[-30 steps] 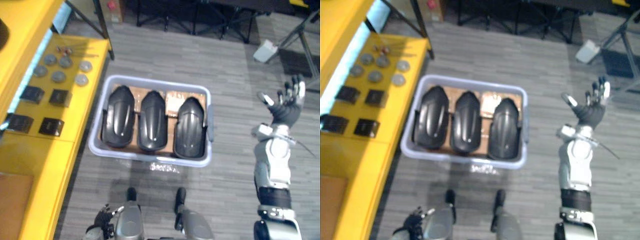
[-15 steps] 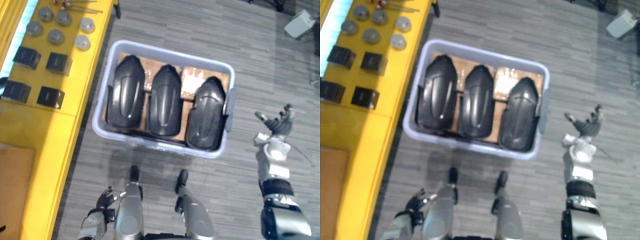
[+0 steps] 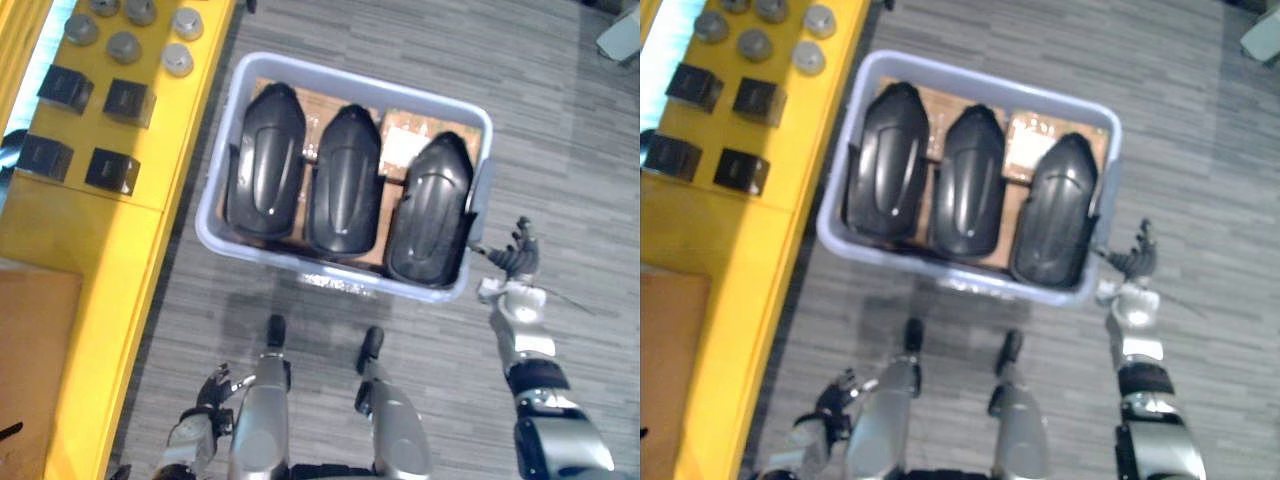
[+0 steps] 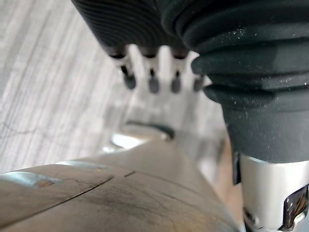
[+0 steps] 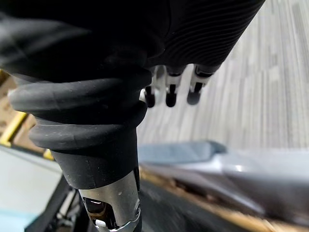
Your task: Walk over and take plastic housings, then place them on the shelf
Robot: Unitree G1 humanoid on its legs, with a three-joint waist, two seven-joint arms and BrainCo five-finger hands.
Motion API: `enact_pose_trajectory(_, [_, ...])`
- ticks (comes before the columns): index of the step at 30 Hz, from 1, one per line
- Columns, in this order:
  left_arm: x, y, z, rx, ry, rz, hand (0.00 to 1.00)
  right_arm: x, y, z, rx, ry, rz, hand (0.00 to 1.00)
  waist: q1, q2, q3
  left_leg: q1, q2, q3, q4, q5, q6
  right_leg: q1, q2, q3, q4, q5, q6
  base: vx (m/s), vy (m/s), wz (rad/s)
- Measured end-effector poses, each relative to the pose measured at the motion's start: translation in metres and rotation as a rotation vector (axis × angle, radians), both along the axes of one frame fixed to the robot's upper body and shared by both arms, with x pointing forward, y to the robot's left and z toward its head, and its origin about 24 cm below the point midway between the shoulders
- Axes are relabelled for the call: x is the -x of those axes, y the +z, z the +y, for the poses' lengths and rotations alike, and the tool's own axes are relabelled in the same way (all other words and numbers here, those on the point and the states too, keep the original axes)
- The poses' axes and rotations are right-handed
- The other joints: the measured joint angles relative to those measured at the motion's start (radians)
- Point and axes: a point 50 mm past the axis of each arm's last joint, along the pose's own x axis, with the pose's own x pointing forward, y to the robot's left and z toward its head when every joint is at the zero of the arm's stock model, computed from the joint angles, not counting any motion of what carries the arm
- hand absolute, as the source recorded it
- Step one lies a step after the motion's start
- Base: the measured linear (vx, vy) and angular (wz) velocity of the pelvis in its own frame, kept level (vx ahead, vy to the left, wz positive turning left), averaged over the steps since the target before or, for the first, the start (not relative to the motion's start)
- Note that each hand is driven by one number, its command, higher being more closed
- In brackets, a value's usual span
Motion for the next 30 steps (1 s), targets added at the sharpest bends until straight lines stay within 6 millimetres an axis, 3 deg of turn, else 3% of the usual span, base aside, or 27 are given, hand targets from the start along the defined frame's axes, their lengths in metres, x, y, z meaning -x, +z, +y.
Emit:
enact_pose_trajectory(8, [0.000, -0.001, 0.000, 0.012, 0.007, 0.001, 0.00, -0.009, -0.001, 0.008, 0.020, 0.026, 0.074, 0.00, 0.002, 0.002, 0.002, -0.007, -0.008, -0.002, 0.001, 0.004, 0.004, -0.004, -0.004, -0.007, -0.002, 0.000, 0.000, 0.00, 0.000, 0.01])
enact_pose_trajectory(15, [-0.006, 0.000, -0.004, 0.021, -0.005, -0.007, 0.00, -0.022, 0.003, 0.000, -0.003, -0.058, 0.133, 0.00, 0.017, 0.019, 0.021, -0.026, -0.010, -0.012, 0.004, 0.011, 0.006, -0.017, -0.007, -0.019, 0.004, 0.000, 0.000, -0.01, -0.004, 0.05])
enact_pose_trajectory(16, [-0.006, 0.000, -0.005, 0.026, -0.005, -0.009, 0.00, -0.025, 0.008, -0.003, 0.001, -0.068, 0.148, 1.00, 0.018, 0.022, 0.023, -0.033, -0.011, -0.012, 0.009, 0.012, 0.006, -0.023, -0.007, -0.021, 0.011, -0.001, 0.000, -0.02, 0.014, 0.05])
enact_pose_trajectory(19, [-0.012, 0.002, -0.009, 0.042, -0.007, -0.024, 0.00, -0.032, 0.022, -0.012, 0.007, -0.091, 0.167, 1.00, 0.020, 0.040, 0.033, -0.059, -0.014, -0.020, 0.027, 0.010, 0.008, -0.038, -0.006, -0.032, 0.021, -0.002, -0.003, -0.03, 0.013, 0.09])
enact_pose_trajectory(24, [-0.015, 0.003, -0.010, 0.045, -0.007, -0.034, 0.00, -0.032, 0.030, -0.034, 0.011, -0.139, 0.234, 1.00, 0.027, 0.046, 0.036, -0.076, -0.011, -0.040, 0.042, 0.009, 0.009, -0.059, -0.006, -0.049, 0.071, -0.029, -0.020, -0.03, -0.002, 0.10])
enact_pose_trajectory(30, [-0.015, 0.001, -0.015, 0.054, -0.007, -0.036, 0.00, -0.031, 0.041, -0.050, 0.110, -0.180, 0.286, 1.00, 0.029, 0.072, 0.042, -0.082, -0.006, -0.058, 0.044, 0.013, 0.004, -0.067, -0.004, -0.067, 0.100, -0.052, -0.027, -0.01, -0.014, 0.06])
